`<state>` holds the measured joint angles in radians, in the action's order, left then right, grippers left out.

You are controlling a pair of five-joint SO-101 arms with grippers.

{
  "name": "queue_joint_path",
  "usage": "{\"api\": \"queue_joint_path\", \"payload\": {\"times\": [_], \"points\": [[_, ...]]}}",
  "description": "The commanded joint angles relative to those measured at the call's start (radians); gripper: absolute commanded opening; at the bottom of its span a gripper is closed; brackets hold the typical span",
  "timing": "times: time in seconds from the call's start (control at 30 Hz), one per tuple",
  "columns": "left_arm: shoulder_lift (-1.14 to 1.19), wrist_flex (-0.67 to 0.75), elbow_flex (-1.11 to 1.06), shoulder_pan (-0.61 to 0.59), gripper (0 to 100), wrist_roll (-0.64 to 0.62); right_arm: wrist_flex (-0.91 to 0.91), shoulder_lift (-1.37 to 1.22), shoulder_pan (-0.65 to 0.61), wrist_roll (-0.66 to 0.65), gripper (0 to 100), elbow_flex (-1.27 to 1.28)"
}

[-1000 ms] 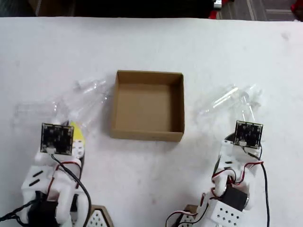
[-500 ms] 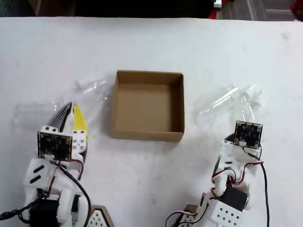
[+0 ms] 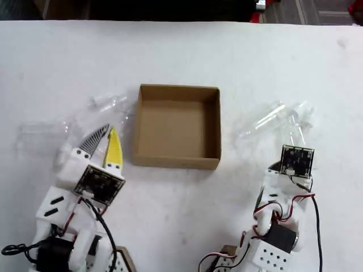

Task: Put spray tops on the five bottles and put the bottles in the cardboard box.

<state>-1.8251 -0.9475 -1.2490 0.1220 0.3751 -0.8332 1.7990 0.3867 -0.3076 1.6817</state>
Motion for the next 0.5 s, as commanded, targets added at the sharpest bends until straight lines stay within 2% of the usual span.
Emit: {"api": "queue_joint_path", "payload": {"times": [0.0, 0.13, 0.4, 0.47], "points": [[0.018, -0.046, 0.08, 0.004, 4, 0.014, -0.004, 0.001, -0.012, -0.002, 14.2, 0.008], [0.13, -0.123, 0.204, 0.004, 4, 0.014, -0.004, 0.001, -0.012, -0.002, 14.2, 0.008], [0.694, -0.285, 0.557, 0.016, 4, 0.008, -0.004, 0.001, -0.01, -0.002, 14.2, 0.008], [0.812, -0.333, 0.646, 0.051, 4, 0.008, -0.004, 0.001, -0.01, -0.002, 14.2, 0.008]]}}
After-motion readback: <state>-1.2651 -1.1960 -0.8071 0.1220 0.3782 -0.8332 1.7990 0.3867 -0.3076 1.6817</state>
